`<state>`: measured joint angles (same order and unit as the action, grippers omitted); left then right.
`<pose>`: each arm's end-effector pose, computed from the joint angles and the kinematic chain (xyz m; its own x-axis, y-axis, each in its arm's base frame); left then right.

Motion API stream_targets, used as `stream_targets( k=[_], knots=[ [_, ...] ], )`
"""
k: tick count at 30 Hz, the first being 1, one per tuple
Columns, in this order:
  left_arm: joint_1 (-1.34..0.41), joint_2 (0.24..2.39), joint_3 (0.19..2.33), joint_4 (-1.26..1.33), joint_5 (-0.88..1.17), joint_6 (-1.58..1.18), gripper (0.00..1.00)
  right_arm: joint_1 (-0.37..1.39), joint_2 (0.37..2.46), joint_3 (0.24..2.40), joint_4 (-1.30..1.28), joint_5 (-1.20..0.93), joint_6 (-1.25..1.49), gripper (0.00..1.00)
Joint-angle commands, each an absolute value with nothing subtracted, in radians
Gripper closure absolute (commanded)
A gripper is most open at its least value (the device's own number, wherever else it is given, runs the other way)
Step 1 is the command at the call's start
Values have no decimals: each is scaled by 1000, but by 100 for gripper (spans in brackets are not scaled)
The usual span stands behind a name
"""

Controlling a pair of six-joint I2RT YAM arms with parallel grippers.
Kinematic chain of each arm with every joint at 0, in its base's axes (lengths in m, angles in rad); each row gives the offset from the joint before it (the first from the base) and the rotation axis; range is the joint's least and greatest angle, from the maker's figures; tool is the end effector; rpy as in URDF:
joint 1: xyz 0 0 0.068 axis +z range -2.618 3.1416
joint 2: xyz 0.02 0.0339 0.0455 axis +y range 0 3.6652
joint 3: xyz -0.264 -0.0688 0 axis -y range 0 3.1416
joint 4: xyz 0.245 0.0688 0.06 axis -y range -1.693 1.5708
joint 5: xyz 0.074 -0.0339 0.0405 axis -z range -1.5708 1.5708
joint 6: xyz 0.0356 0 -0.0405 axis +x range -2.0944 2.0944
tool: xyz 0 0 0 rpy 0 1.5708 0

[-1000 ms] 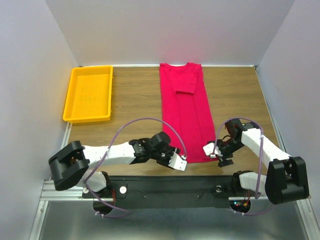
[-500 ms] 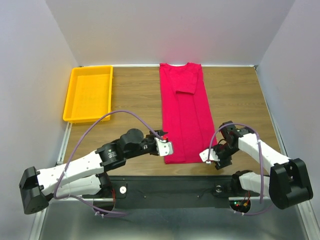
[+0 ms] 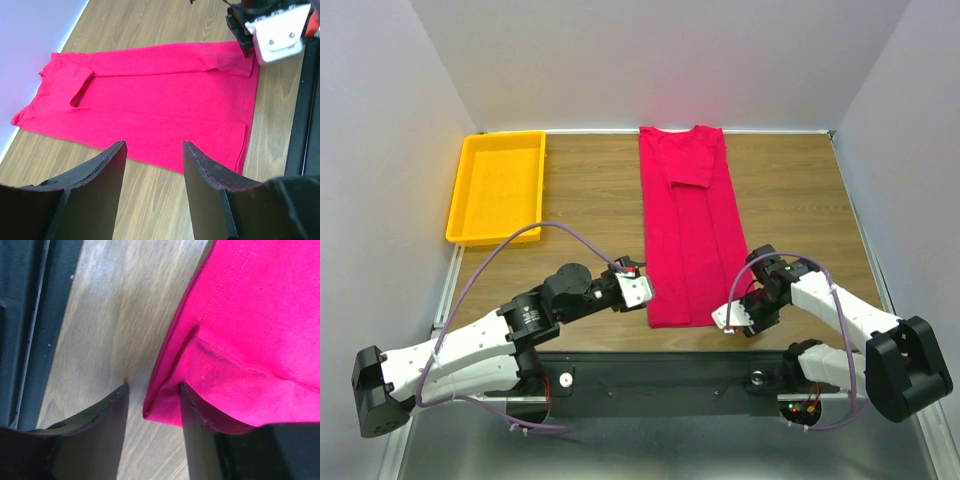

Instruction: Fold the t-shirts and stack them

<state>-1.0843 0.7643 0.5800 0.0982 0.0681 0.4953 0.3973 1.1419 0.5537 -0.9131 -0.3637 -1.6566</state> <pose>0.0869 -0.1694 0.3009 0.3989 0.2601 -0.8793 0.8229 0.3215 0.4684 0.1378 0.0716 0.1606 0.4618 -0.8160 -0.3476 -0.8836 -0.4576 -0.0996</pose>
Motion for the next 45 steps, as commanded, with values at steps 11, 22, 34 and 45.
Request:
stream_targets(
  k=[11, 22, 34, 45],
  knots=[
    [-1081, 730, 525, 196, 109, 408, 40, 433, 1161, 465, -795, -304, -1545, 89],
    [-1081, 876, 459, 230, 363, 609, 40, 434, 1146, 586, -877, -439, -1430, 99],
    [-1097, 1244, 583, 147, 460, 817, 43, 428, 1101, 589, -893, -502, -1376, 99],
    [-1126, 1410, 692, 20, 459, 911, 45, 393, 1045, 586, -894, -506, -1370, 99]
  ],
)
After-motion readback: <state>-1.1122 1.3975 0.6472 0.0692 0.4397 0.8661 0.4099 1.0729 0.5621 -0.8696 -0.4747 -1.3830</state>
